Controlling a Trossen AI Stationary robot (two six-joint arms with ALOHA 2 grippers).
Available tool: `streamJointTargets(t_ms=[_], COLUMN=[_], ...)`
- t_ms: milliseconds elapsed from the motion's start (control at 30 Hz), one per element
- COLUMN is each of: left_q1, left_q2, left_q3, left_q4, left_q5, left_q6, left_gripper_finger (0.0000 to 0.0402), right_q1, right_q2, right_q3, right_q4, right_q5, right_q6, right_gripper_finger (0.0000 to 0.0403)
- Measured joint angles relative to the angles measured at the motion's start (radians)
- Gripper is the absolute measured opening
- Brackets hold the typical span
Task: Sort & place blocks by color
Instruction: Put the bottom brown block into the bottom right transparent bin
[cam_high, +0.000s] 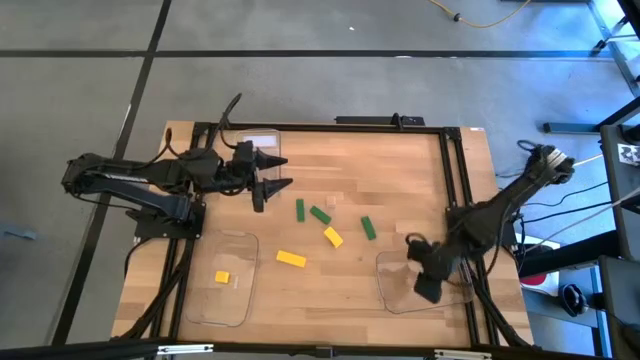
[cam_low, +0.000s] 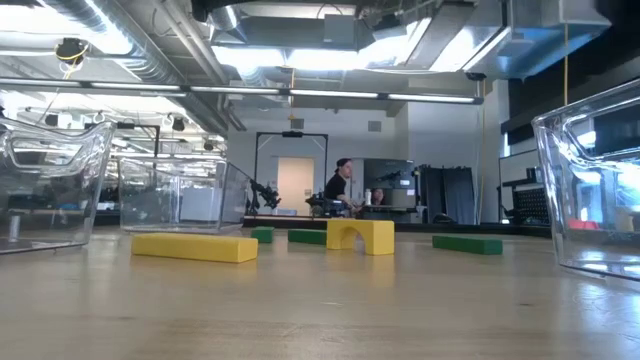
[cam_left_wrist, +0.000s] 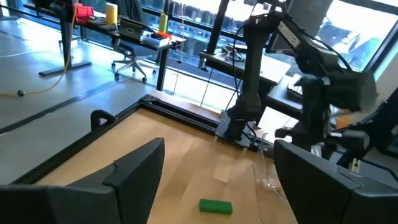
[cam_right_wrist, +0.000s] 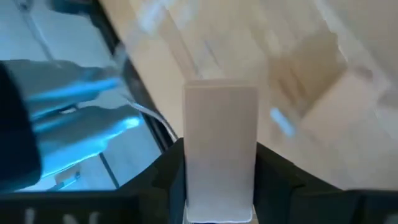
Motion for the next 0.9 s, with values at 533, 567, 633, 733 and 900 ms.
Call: streamJointTargets(t_ms=[533,567,633,733,900], left_q1=[0.0,0.0,0.0,0.0,0.0], left_q2=[0.008,0.008,0.008,0.008,0.008], left_q3=[-0.001,-0.001,-0.001,-0.001,-0.001], left_q4=[0.0,0.0,0.0,0.0,0.0], left_q5=[0.001,0.001,0.001,0.001,0.001], left_q6=[0.0,0.0,0.0,0.0,0.0], left_gripper_finger=[0.0292,0.0292,0.0292,0.0292,0.0292], right_q1=[0.039,0.035,0.029,0.026,0.026], right_q2=[0.31,0.319,0.339,0.368,0.402], right_q3=[0.0,0.0,0.0,0.0,0.0], right_q4=[0.074,0.073,0.067,0.063,0.066], right_q5=[0.142,0.146,0.15,0.15,0.15], right_q6=[0.437,0.453,0.486,0.518,0.547], right_gripper_finger=[0.0129,0.0129,0.0129,0.0129,0.0129])
